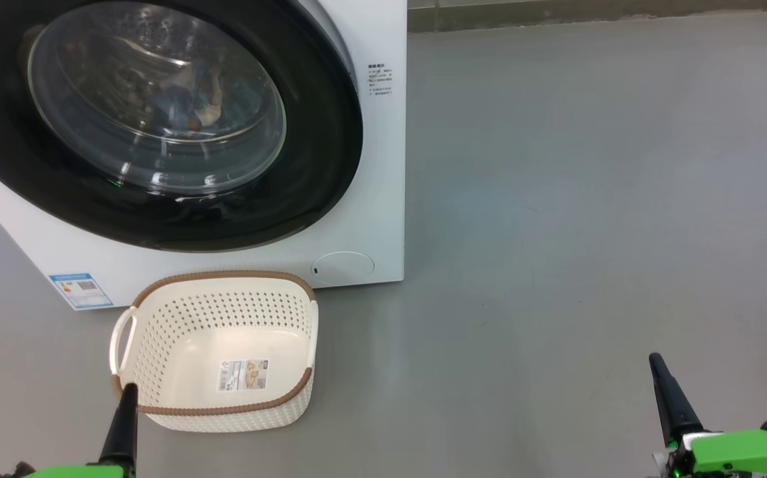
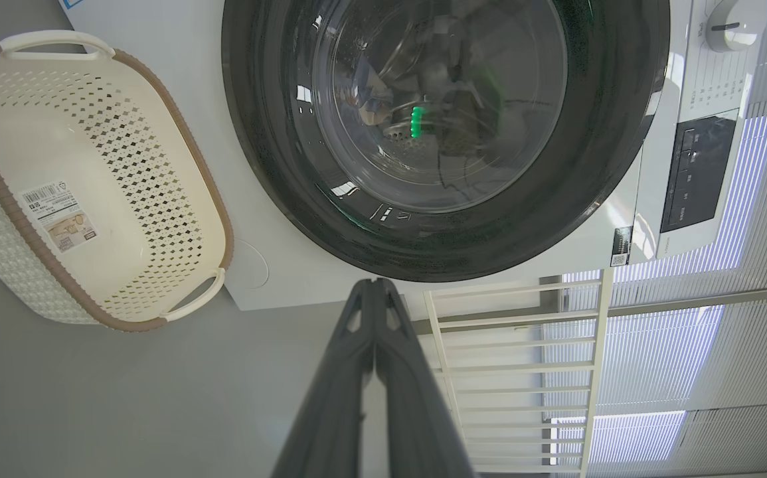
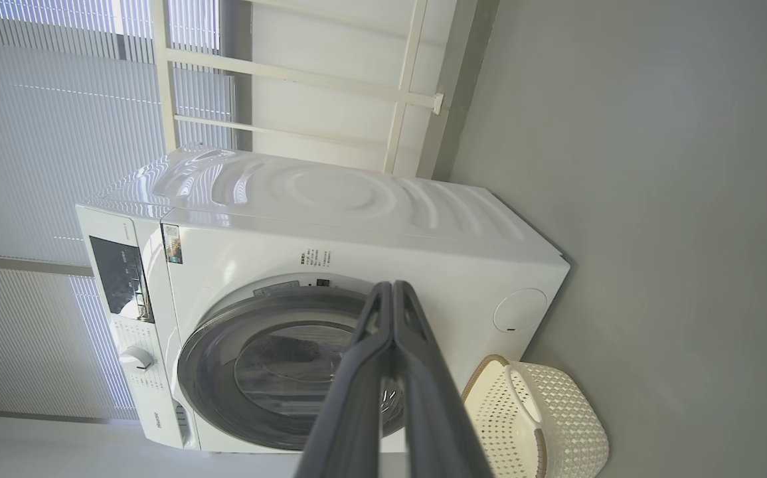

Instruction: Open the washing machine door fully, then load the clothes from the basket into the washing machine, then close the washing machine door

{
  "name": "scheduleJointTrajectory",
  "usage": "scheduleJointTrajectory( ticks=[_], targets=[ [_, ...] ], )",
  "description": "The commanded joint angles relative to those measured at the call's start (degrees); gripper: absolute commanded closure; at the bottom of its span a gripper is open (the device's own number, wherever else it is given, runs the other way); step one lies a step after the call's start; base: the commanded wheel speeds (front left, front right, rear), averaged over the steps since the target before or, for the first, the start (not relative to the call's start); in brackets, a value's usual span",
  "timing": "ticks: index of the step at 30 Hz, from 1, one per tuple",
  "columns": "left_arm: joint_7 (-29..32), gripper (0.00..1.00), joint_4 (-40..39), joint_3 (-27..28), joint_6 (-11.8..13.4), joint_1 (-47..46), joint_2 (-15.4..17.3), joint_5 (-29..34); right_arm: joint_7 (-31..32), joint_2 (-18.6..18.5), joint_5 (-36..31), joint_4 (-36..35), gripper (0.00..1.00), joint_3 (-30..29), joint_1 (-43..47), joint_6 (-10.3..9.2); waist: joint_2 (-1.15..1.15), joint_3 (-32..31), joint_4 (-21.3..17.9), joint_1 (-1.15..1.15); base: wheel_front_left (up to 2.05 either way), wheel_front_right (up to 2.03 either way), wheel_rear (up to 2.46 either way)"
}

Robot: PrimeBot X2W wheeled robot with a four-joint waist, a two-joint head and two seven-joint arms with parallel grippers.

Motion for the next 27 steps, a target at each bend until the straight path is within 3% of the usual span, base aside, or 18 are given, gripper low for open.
scheduleJointTrajectory(
  ticks=[1,14,27],
  targets=[
    [0.5,1.00,-1.1,2.2,-0.8,-3.0,0.4,-1.8,0.5,-0.8,1.9,-1.2,1.00,1.3,-3.3,0.08,0.00,0.0,-0.1,0.00,0.00,0.00,0.00],
    [2.4,1.00,-0.8,4.1,-1.7,-3.9,0.1,-9.6,1.8,-0.9,10.1,-0.2,1.00,1.2,-4.5,0.09,0.00,0.1,-0.6,0.00,0.00,0.00,0.00],
    [2.4,1.00,-0.8,4.1,-1.7,-3.9,0.1,-9.6,1.8,-0.9,10.1,-0.2,1.00,1.2,-4.5,0.09,0.00,0.1,-0.6,0.00,0.00,0.00,0.00]
  ],
)
